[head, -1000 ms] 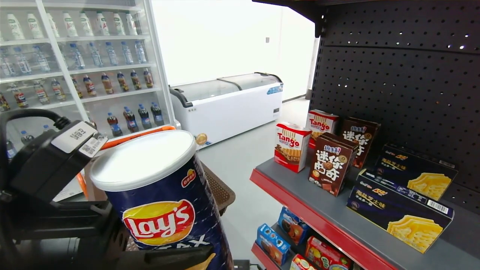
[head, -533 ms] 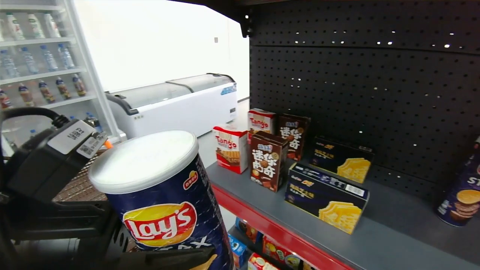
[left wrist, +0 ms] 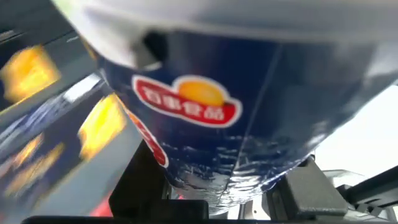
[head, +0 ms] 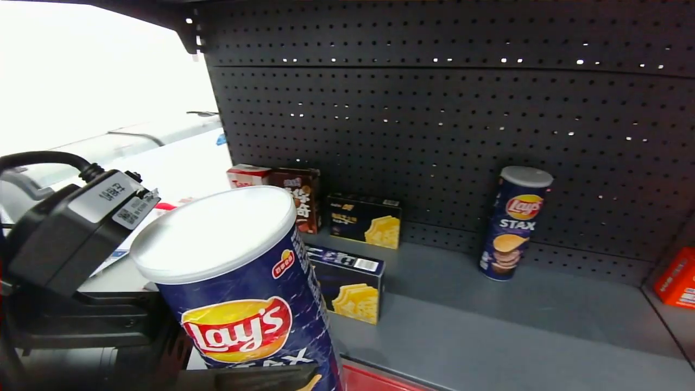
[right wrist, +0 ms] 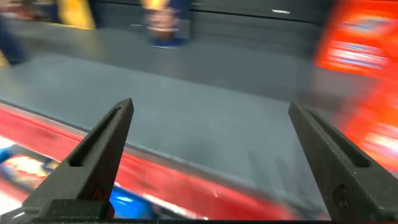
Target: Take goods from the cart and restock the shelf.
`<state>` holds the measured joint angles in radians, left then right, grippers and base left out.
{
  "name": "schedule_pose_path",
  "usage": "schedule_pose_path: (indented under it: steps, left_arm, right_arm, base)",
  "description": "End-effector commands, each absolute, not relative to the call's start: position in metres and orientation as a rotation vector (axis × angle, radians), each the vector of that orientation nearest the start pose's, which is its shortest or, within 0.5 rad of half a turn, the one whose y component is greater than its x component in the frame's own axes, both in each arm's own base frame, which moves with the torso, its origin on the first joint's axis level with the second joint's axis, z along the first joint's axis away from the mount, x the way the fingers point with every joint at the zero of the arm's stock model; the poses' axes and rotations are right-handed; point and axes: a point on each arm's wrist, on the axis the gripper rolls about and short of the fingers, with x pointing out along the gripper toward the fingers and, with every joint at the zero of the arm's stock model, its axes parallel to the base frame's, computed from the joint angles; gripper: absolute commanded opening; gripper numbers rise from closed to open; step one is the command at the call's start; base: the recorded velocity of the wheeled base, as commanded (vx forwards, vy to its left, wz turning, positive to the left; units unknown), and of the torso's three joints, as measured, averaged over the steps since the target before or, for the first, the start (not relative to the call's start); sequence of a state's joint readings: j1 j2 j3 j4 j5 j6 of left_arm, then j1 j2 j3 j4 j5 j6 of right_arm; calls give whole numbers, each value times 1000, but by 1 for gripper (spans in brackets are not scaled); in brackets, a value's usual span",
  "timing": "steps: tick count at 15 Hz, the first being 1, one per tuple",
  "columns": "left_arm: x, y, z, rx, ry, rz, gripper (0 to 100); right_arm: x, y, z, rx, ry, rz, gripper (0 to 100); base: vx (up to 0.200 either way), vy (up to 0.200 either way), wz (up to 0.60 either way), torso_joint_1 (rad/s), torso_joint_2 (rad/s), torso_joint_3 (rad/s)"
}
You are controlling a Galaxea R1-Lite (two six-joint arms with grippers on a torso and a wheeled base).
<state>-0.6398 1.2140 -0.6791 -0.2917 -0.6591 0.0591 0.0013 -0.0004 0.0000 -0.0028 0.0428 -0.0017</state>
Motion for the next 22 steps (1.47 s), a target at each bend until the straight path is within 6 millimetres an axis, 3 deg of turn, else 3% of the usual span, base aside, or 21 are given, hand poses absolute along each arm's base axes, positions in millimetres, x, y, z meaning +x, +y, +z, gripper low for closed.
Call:
schedule_pose_path:
  steps: [1,6,19,20,21,22]
  left_arm:
    - [137,-119,234,47,226,-1300,0]
    - [139,-120,235,47,224,-1300,0]
    - [139,-118,234,46,227,-1284,0]
    - [141,-119,234,44,228,-1283,0]
    - [141,-119,233,45,233,-1284,0]
    - [144,-121,229,44,251,-1281,0]
  right_arm:
    - [-23,1,76,-2,-3,44,100]
    - [-23,1,76,-3,-3,44,100]
    - [-23,1,80,-14,-2,80,100]
    - [-26,1,109,-5,-52,97,100]
    - [-9,2,173,88,-10,120,100]
    - [-8,2,181,103,-24,158,100]
  base:
    - [0,0,-600,2,-2,2]
    - [0,0,-600,6,2,2]
    - [0,0,0,0,0,0]
    - [0,0,0,0,0,0]
    - [0,0,0,0,0,0]
    - [0,0,0,0,0,0]
